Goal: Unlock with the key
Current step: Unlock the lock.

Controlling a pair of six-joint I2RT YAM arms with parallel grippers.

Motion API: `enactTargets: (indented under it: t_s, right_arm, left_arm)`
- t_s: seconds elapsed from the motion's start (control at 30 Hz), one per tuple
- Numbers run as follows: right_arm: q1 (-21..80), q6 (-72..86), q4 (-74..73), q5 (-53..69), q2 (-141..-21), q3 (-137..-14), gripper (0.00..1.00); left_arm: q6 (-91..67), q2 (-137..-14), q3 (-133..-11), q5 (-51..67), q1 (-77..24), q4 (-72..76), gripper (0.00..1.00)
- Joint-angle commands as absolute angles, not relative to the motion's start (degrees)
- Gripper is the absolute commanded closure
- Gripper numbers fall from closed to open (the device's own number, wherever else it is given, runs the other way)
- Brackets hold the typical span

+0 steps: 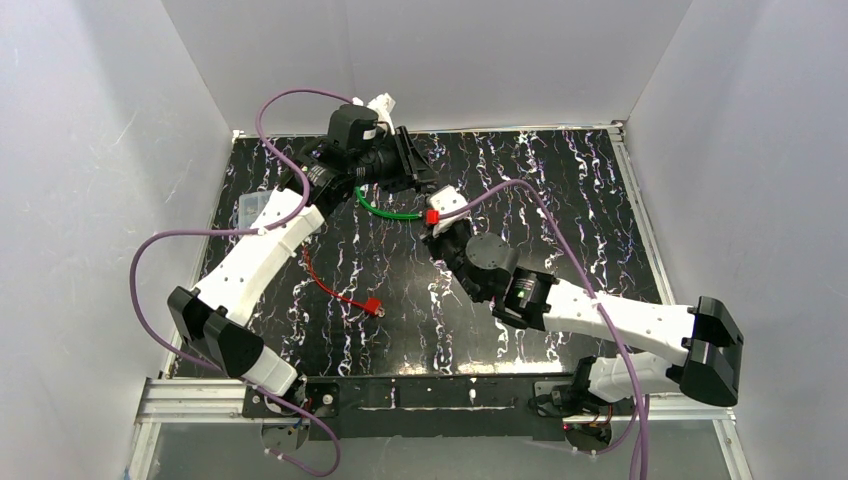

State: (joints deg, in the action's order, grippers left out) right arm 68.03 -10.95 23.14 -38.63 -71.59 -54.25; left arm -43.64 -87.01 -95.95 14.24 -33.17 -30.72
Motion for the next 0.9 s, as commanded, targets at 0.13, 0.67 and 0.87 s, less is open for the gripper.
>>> enactTargets:
  t_s: [0.13, 0.67, 0.87]
  right_arm:
    - [63.0, 4.8, 24.4, -35.2, -64.1, -51.1, 0.99]
    - [55.4, 19.6, 18.9, -22.3, -52.6, -45.5, 0.65]
    - [47.2, 28.7, 15.7, -1.2, -38.8, -41.8, 0.61]
  left_arm:
    - [-42.9, -81.5, -94.6, 18.5, -33.1, -26.2, 1.0]
    - [-41.5, -80.7, -94.3, 24.1, -32.8, -20.7, 1.0]
    - [-43.5, -78.7, -87.5, 38.4, -32.5, -4.0, 1.0]
